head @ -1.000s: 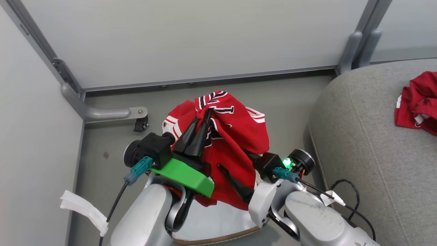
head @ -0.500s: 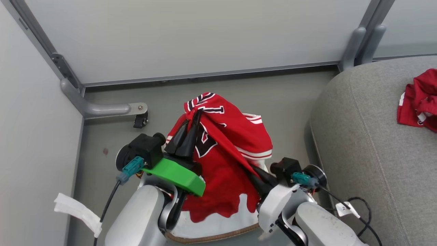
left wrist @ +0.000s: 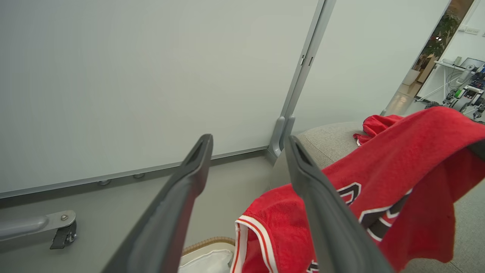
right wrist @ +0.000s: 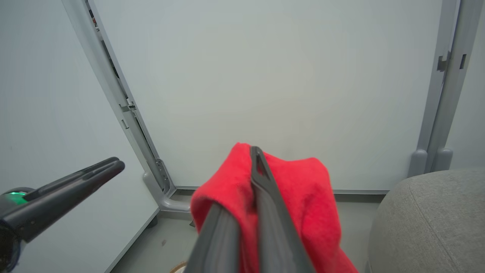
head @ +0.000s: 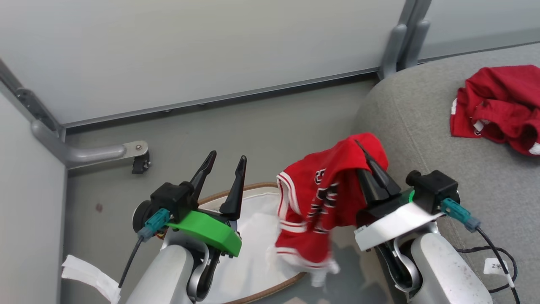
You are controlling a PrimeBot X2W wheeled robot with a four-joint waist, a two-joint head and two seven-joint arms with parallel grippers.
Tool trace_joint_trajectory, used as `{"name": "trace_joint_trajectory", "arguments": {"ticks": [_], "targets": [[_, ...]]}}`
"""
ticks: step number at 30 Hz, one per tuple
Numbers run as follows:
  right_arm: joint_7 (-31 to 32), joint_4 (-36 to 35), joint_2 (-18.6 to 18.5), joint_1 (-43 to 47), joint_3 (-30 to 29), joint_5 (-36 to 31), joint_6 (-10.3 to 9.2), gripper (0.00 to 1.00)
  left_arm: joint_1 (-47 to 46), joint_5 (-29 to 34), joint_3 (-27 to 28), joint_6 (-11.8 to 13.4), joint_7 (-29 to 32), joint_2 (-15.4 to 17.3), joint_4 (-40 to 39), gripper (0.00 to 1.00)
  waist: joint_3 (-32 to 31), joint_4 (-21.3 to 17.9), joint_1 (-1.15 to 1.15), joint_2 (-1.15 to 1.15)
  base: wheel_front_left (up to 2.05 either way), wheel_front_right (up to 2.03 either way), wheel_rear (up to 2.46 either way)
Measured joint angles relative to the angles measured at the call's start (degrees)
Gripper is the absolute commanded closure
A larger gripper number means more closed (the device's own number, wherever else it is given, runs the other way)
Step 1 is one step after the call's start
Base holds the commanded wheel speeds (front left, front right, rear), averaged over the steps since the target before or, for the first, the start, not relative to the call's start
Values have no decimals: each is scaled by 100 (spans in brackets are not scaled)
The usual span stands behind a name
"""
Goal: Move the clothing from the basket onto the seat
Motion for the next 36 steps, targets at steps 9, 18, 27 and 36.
{"name": "trace_joint_trajectory", "arguments": {"ticks": [9,18,27,36], "targets": [[-1,-768,-1,107,-524,108,0,100,110,110,174,0,-3,81,15,0,36,-877,0,0,0,0,0],[0,-1004,1,131,-893,42,0,100,194,192,123,0,-2,121,14,0,130,-1948,0,0,0,0,0],[-1,-1472,-8,121,-1963,-227,0,100,-96,129,-467,0,-3,219,85,0,398,-2649,0,0,0,0,0],[-1,-1601,-935,-1534,-2103,-809,0,100,-300,81,-657,0,-2,464,56,0,853,-2788,0,0,0,0,0]]}}
